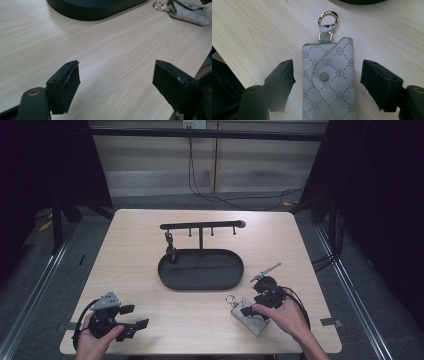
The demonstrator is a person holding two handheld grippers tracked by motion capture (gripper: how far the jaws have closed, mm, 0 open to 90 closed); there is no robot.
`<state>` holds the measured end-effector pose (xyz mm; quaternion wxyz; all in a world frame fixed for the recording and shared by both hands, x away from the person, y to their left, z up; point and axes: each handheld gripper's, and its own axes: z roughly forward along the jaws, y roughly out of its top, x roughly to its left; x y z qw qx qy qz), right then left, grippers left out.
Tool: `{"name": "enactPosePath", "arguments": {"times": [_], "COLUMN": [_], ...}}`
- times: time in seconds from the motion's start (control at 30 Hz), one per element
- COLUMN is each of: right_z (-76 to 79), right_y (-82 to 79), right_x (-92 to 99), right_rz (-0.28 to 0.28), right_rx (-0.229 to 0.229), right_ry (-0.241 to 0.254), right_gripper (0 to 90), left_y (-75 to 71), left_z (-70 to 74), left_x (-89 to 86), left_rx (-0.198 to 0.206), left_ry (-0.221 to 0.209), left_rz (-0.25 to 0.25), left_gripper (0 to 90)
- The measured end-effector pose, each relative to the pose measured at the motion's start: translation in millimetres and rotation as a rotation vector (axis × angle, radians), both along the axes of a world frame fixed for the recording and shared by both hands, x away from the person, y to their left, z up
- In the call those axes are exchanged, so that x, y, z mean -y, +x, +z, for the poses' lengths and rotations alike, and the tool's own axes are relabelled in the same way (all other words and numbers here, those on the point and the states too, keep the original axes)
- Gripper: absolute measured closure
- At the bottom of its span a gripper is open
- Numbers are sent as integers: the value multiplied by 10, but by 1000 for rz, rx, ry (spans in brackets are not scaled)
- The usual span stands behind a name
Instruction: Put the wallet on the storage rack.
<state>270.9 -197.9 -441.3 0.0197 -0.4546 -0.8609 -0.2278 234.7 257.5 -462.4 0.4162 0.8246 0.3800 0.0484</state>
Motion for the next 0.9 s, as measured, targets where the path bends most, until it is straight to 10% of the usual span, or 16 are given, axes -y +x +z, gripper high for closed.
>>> {"name": "enactPosePath", "arguments": {"times": [0.9], "right_z": [-216], "right_y": [63], "right_x": [-163], "right_rz": [84], "right_rx": [-108], "right_ry": [-157], "right_gripper": [279], "left_y": [3], "left_z": [2], "left_x": [-19], "left_rx": [-5], "left_ry": [4], "left_rz": [4], "left_gripper": [215]}}
